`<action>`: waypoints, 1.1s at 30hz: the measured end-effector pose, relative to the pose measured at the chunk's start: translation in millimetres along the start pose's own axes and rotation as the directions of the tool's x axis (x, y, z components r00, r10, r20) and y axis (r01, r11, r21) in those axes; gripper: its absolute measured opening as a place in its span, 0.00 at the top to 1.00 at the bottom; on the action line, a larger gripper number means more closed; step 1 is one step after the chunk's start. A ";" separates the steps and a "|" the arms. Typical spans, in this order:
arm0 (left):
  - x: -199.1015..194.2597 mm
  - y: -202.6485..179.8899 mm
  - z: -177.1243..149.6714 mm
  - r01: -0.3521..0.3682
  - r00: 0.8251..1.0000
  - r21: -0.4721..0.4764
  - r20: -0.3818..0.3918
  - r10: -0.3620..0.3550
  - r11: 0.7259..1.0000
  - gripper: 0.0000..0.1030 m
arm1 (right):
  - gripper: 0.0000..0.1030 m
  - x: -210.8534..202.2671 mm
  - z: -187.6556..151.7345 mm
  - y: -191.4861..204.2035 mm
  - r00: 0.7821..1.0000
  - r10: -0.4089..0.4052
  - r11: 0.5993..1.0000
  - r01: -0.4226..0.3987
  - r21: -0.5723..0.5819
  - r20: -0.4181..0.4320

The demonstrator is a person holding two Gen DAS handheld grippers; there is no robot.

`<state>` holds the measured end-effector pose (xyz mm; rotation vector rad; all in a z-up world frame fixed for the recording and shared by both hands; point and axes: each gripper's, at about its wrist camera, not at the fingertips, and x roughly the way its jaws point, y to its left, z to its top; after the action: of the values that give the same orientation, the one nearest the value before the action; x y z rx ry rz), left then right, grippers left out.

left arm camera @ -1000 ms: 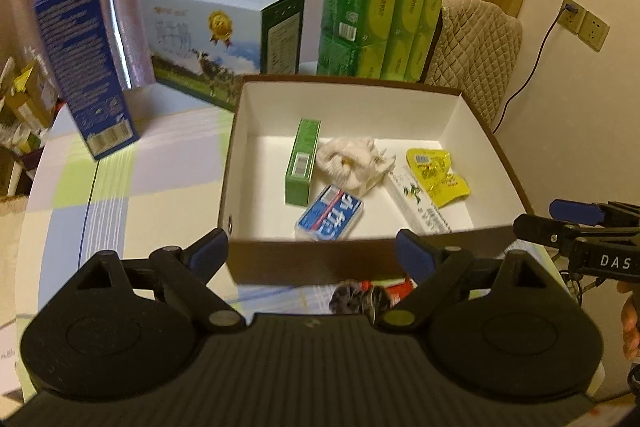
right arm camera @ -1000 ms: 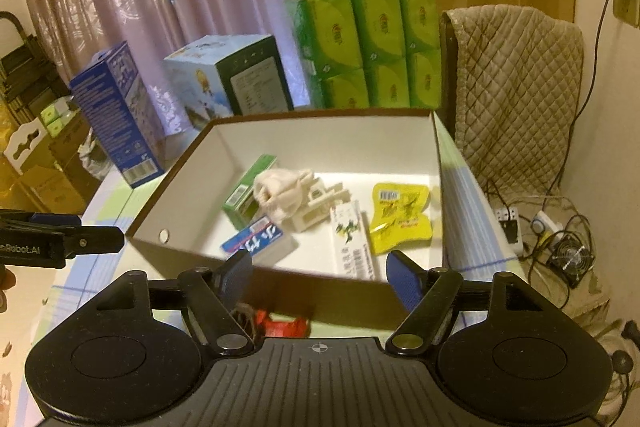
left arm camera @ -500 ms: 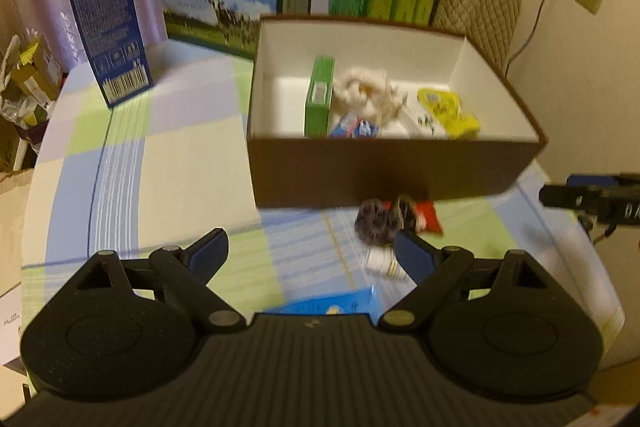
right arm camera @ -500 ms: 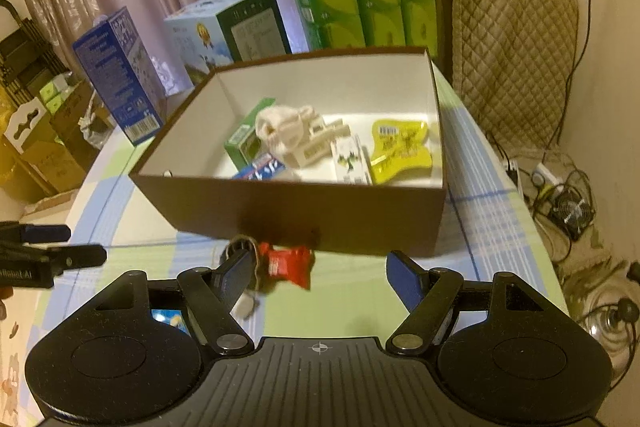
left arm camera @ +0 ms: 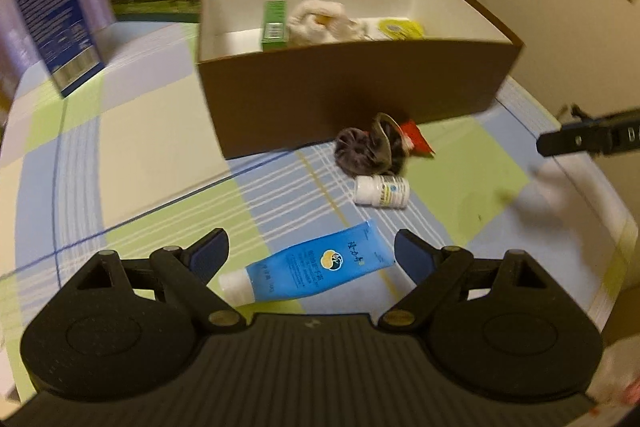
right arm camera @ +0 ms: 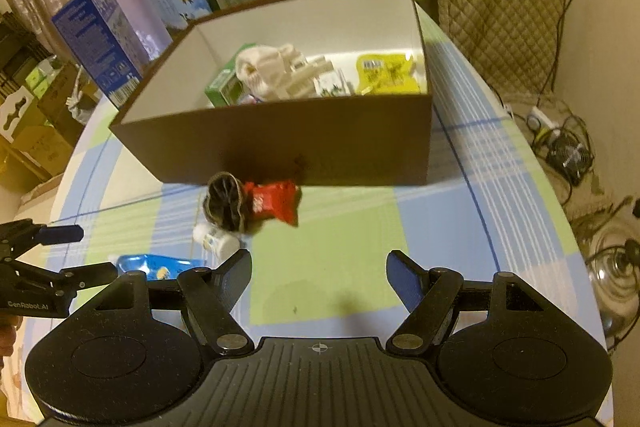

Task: Organize objects
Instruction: 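Grasp the blue tube with left tool while right tool grasps the white pill bottle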

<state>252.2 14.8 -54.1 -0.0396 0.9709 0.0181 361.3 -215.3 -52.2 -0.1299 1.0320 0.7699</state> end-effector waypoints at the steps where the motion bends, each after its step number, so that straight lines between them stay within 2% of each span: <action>1: 3.8 -0.9 -1.4 0.006 1.000 0.028 -0.003 -0.006 1.000 0.15 | 0.31 0.6 -1.4 -0.7 1.000 -0.004 1.000 0.004 0.005 -0.004; 7: 27.5 -0.3 -5.7 0.052 0.998 0.146 -0.044 -0.046 0.988 0.15 | 0.31 -0.8 -5.1 -13.8 0.999 -0.041 0.998 0.042 0.042 -0.012; 12: 51.2 7.7 -11.8 0.083 0.992 0.188 -0.110 -0.063 0.979 0.17 | 0.31 -3.7 -8.7 -25.7 0.997 -0.070 0.994 0.071 0.080 -0.017; 19: 62.2 17.6 -21.9 0.124 0.983 0.178 -0.154 -0.097 0.976 0.26 | 0.31 -2.4 -13.4 -33.8 0.996 -0.086 0.989 0.089 0.117 -0.033; 21: 61.3 17.0 -26.4 0.130 0.981 0.178 -0.167 -0.101 0.975 0.36 | 0.31 -1.1 -13.8 -34.8 0.995 -0.089 0.988 0.093 0.120 -0.038; 25: 53.0 11.3 -36.1 0.144 0.978 0.154 -0.175 -0.116 0.977 0.44 | 0.31 1.1 -15.2 -36.8 0.995 -0.093 0.988 0.098 0.123 -0.047; 27: 47.1 7.5 -43.3 0.156 0.974 0.134 -0.183 -0.130 0.979 0.52 | 0.31 2.5 -16.3 -38.1 0.994 -0.094 0.987 0.100 0.125 -0.052; 33: 43.0 -5.6 -50.4 0.153 0.975 0.111 -0.180 -0.131 0.982 0.54 | 0.31 5.9 -18.7 -41.0 0.993 -0.095 0.987 0.103 0.126 -0.068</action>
<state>235.1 7.0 -117.9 0.0038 1.1383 -0.1804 375.3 -250.6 -77.1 -0.0935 1.1232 0.6105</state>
